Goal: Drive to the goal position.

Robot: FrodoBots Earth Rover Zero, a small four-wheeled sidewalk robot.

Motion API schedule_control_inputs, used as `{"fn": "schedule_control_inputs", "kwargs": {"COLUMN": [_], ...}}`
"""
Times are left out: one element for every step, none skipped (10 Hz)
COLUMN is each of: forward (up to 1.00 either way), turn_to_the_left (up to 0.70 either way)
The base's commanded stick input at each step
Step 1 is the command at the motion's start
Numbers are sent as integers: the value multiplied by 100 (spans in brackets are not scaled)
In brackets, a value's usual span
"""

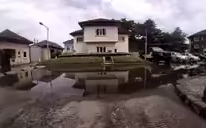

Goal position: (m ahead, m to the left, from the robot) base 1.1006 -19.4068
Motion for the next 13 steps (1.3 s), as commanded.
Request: {"fn": "schedule_control_inputs", "kwargs": {"forward": [26, 0, 0, 0, 0, 0, 0, 0, 0, 0, 3, 14, 35], "turn_to_the_left": [-8, 0, 0, 0, 0, 0, 0, 0, 0, 0, 0, 0, 0]}}
